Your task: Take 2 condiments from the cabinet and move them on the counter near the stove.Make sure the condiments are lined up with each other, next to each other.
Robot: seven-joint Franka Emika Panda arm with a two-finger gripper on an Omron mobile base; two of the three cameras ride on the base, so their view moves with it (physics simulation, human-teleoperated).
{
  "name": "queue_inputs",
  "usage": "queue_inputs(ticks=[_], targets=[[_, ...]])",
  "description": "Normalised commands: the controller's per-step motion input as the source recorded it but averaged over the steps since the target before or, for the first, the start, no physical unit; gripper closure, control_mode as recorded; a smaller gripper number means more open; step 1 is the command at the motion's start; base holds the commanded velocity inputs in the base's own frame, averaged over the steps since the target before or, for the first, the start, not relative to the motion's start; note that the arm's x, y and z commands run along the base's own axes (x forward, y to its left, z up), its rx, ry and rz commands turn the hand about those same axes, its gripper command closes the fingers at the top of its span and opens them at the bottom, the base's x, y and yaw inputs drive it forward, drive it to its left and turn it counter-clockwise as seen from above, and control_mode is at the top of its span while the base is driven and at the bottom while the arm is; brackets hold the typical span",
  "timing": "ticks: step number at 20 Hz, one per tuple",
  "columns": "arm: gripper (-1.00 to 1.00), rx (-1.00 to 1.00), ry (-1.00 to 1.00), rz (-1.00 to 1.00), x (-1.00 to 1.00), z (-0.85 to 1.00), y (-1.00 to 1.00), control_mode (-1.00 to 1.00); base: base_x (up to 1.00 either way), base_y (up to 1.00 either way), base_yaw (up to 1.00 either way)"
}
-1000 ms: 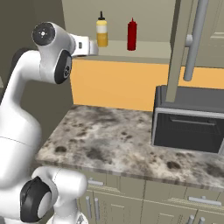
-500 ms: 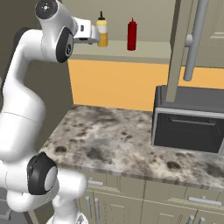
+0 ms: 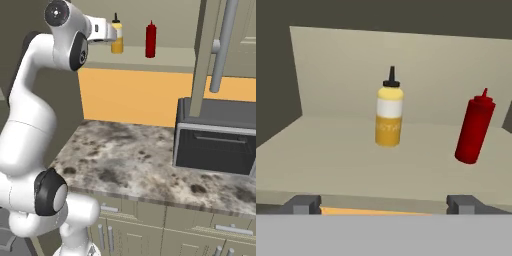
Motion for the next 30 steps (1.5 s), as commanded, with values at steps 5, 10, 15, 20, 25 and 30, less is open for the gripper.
queue_inputs(ticks=[5, 10, 15, 20, 25, 30], targets=[[-1.00, 0.01, -0.09, -0.02, 0.13, -0.01, -0.01, -1.00, 0.00, 0.00, 0.00], [-1.00, 0.03, 0.11, -0.03, 0.10, 0.00, 0.00, -1.00, 0.00, 0.00, 0.00], [-1.00, 0.05, 0.02, -0.01, 0.18, 0.00, 0.00, -1.00, 0.00, 0.00, 0.00], [-1.00, 0.04, 0.00, 0.00, 0.30, -0.02, 0.00, -1.00, 0.00, 0.00, 0.00], [-1.00, 0.02, 0.00, 0.00, 0.34, -0.07, 0.00, -1.00, 0.00, 0.00, 0.00], [-1.00, 0.00, 0.00, 0.00, 0.28, -0.03, 0.00, -1.00, 0.00, 0.00, 0.00]])
